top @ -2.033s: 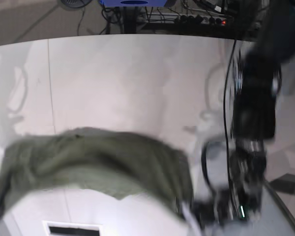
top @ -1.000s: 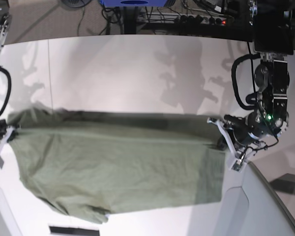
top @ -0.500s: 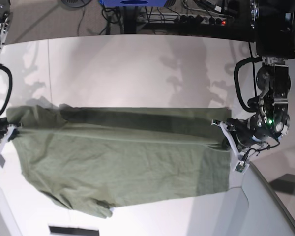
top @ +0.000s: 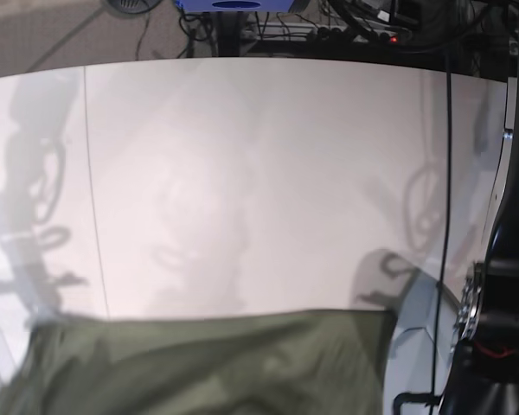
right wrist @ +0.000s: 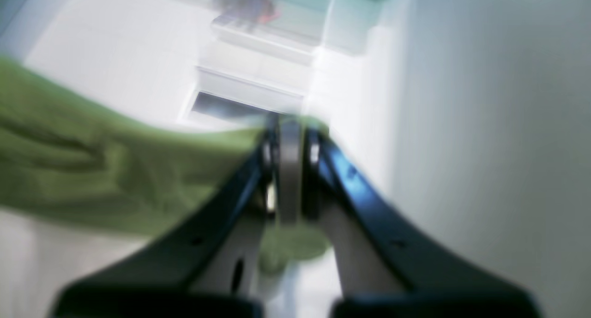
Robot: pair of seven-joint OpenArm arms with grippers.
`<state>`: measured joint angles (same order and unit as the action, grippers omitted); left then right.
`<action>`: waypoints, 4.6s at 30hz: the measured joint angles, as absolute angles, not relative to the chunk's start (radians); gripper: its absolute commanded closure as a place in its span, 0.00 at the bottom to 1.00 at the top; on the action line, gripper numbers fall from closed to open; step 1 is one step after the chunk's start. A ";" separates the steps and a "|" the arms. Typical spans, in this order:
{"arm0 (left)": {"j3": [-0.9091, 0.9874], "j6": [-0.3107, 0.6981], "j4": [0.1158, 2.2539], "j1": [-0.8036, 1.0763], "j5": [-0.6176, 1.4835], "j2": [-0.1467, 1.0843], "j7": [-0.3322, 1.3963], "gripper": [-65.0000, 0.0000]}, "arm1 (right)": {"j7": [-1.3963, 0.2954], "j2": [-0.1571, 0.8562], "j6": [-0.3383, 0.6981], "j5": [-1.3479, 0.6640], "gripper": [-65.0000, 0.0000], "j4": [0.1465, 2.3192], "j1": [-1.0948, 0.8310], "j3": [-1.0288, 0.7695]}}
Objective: Layout the t-shirt on the table in an organized manner, then fold the t-shirt properly
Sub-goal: 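Swing the held shirt up and lay it back across the table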
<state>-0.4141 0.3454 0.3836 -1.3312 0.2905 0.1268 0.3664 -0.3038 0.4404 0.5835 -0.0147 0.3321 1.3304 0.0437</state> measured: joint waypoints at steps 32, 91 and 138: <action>-0.077 0.344 1.340 -0.636 0.281 0.375 0.857 1.00 | -1.032 0.333 0.595 0.081 1.00 1.319 0.514 -0.125; -0.399 0.299 0.657 -1.279 0.132 0.188 0.438 1.00 | -0.415 0.402 0.475 0.095 1.00 0.550 1.282 -0.015; -0.289 0.299 0.949 -1.126 0.127 0.278 0.580 1.00 | -0.672 0.410 0.486 0.089 1.00 0.881 1.121 -0.020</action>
<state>-0.2893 0.2989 0.9485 -1.1263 0.1272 0.2775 0.5804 -0.6716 0.4095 0.4862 0.0887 0.8814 1.1206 -0.0196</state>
